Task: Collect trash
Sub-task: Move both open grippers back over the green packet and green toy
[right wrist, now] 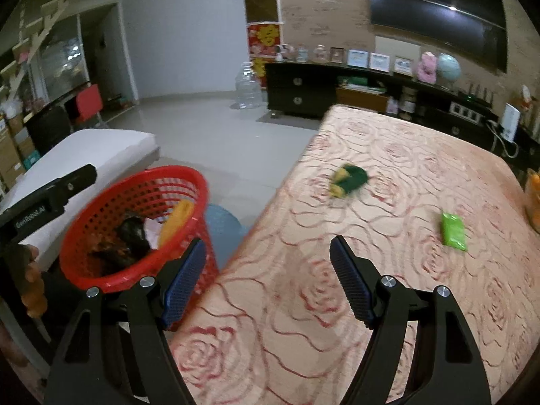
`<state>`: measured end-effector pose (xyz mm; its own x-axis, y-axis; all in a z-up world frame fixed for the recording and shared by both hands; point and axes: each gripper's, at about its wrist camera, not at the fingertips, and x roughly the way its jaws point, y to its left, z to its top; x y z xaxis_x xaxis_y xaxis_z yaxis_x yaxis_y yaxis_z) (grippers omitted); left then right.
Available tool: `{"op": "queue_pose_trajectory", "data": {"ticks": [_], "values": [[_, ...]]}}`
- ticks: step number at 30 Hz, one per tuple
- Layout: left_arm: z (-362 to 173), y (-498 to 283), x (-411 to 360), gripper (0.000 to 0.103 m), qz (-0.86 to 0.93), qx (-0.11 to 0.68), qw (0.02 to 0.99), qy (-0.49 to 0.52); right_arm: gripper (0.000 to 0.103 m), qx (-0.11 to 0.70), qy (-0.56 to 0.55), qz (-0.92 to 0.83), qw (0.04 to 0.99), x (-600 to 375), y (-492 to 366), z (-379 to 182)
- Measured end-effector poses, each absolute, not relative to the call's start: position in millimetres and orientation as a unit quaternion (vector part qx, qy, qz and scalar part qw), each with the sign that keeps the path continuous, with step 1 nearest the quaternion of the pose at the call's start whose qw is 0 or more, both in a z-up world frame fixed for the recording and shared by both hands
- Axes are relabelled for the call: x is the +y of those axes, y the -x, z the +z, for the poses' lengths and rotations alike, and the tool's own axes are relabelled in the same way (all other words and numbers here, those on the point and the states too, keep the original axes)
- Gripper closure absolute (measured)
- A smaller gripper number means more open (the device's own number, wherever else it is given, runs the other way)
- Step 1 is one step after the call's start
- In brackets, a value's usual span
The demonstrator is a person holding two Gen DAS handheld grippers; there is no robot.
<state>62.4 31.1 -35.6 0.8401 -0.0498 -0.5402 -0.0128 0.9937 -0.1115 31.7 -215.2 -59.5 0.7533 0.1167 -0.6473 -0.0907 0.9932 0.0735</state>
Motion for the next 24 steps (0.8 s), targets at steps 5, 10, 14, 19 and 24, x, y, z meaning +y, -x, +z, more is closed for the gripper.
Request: {"op": "queue_pose_trajectory", "data": {"ticks": [5,10,14,19,24], "values": [[-36.1,-61.6,19.1,0.012,-0.018,0.283,0.958,0.048,0.029,0.351,-0.025,0.03,0.936,-238.6,-22.5,-68.5],[-37.0,-60.0,8.6,0.012,-0.024,0.282,0.958,0.036,0.029,0.354,-0.037,0.002,0.934,-265.5,-14.4,-77.0],[-37.8,-58.8,3.0,0.012,-0.028,0.283,0.958,0.03,0.029,0.354,-0.045,-0.021,0.934,-286.3,-7.7,-81.1],[-38.6,-58.9,-5.5,0.012,-0.032,0.283,0.958,0.022,0.029,0.355,-0.056,-0.053,0.932,-317.0,0.1,-87.0],[-39.7,-58.6,-13.8,0.012,-0.038,0.283,0.958,0.014,0.029,0.355,-0.078,-0.084,0.928,-346.6,5.9,-89.5]]}}
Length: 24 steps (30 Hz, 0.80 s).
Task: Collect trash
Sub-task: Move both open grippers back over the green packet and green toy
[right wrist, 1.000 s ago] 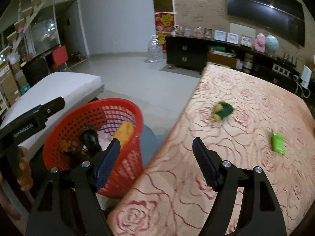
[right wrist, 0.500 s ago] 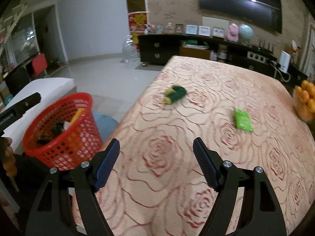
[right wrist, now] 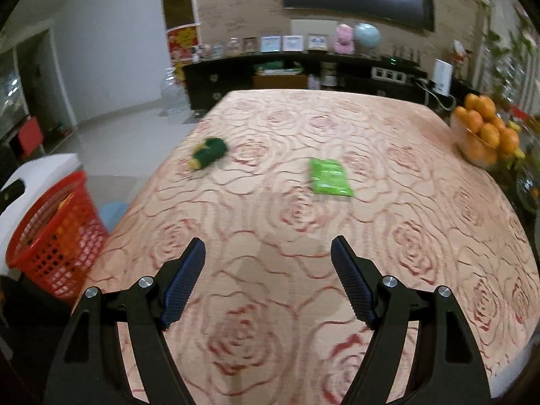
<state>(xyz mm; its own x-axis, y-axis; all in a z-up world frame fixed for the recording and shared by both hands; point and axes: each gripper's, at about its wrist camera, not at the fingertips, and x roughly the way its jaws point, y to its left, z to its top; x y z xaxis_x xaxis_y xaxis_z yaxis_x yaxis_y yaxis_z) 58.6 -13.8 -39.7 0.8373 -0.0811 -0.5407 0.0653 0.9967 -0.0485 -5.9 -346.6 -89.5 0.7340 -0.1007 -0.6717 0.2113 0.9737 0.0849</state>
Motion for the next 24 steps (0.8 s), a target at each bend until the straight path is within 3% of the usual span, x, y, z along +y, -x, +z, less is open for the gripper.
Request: {"op": "queue_pose_trajectory", "data": {"ticks": [12,24], "values": [[-33.5,-56.7,-43.3,0.012,-0.074,0.281,0.957,-0.003,0.025,0.349,-0.099,-0.123,0.924,-397.5,-2.4,-79.8],[-1.2,-99.5,-103.6,0.012,-0.114,0.283,0.952,-0.002,0.021,0.387,-0.088,-0.107,0.911,-434.4,-77.8,-94.0]]}}
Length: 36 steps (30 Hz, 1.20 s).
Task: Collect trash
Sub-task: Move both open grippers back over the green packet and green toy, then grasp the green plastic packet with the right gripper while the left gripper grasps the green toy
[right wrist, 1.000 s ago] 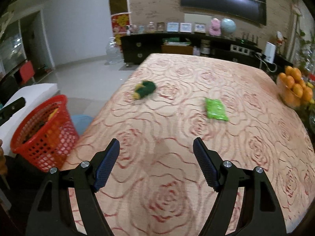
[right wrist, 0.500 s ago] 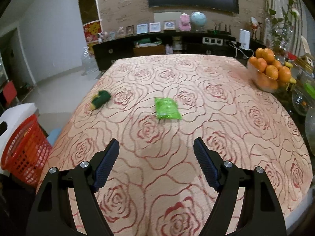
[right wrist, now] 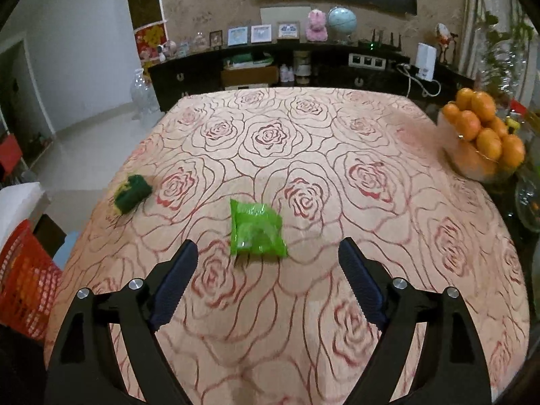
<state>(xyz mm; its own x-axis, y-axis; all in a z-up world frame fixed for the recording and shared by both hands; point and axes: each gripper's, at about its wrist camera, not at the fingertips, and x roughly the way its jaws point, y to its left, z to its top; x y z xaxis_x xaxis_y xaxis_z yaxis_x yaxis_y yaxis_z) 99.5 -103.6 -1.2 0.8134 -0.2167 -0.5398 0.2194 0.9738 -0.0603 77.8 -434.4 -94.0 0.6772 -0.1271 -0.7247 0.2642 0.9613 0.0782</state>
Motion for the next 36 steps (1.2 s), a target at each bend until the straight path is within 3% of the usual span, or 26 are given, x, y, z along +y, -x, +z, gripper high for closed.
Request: {"op": "queue_pose_trajectory", "data": {"ticks": [7,16,27,35,36], "values": [[3.9,-146.6,-159.7,0.012,-0.144,0.296,0.944,-0.021,0.021,0.403,-0.081,-0.096,0.907,-437.2,-107.4,-105.4],[-34.7,-191.3,-221.8,0.012,-0.161,0.34,0.924,-0.063,0.021,0.421,-0.055,-0.095,0.9,-433.9,-129.4,-122.7],[-98.7,-212.9,-265.7,0.012,-0.166,0.378,0.905,-0.099,0.057,0.455,-0.056,-0.094,0.884,-433.5,-140.3,-142.5],[-118.5,-224.7,-278.9,0.013,-0.178,0.384,0.899,-0.111,0.061,0.455,-0.048,-0.092,0.884,-430.3,-139.6,-143.0],[-118.6,-225.4,-278.6,0.017,-0.181,0.384,0.899,-0.109,0.061,0.455,-0.049,-0.092,0.884,-430.8,-139.3,-142.9]]}}
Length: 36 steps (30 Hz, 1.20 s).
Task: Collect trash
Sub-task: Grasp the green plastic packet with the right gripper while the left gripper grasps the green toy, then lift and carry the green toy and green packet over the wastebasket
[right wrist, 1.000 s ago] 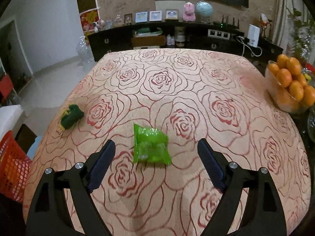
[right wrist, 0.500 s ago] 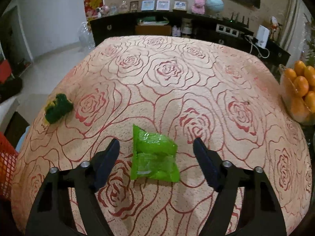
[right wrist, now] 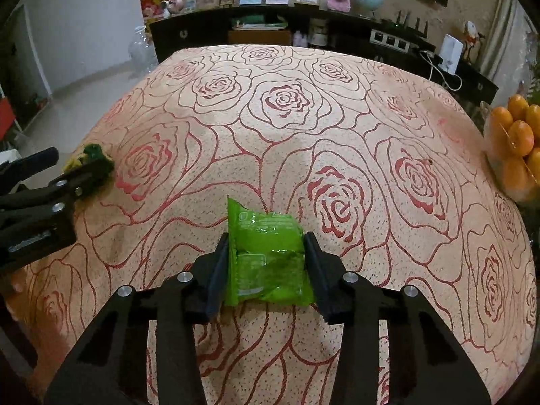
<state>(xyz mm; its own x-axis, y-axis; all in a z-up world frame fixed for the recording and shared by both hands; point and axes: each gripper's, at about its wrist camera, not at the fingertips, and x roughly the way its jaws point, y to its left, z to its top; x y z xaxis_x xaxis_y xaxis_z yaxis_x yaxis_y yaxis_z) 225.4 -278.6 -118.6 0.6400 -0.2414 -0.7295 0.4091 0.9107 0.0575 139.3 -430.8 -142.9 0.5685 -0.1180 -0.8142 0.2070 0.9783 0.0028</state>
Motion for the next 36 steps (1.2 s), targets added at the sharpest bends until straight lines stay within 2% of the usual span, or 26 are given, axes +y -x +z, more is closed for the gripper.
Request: {"op": "queue_pose_trajectory", "data": {"ticks": [1,3,7,9,17,36], "values": [[-119.1,-226.4,-280.1,0.02,-0.184,0.384,0.898,-0.108,0.061,0.456,-0.05,-0.092,0.884,-431.4,-138.4,-143.0],[-121.9,-229.4,-282.7,0.033,-0.191,0.39,0.894,-0.11,0.062,0.456,-0.052,-0.09,0.884,-431.8,-137.7,-142.8],[-128.1,-232.6,-285.3,0.045,-0.188,0.393,0.893,-0.113,0.062,0.457,-0.055,-0.089,0.883,-432.3,-135.6,-142.6],[-130.1,-233.0,-285.9,0.062,-0.186,0.391,0.893,-0.118,0.062,0.457,-0.055,-0.088,0.883,-432.3,-134.4,-142.5],[-128.6,-220.8,-289.8,0.067,-0.196,0.375,0.896,-0.138,0.064,0.457,-0.059,-0.086,0.883,-432.9,-132.1,-142.0],[-99.1,-178.3,-283.0,0.068,-0.226,0.345,0.901,-0.134,0.064,0.432,-0.083,-0.084,0.894,-443.2,-118.8,-121.3]]}}
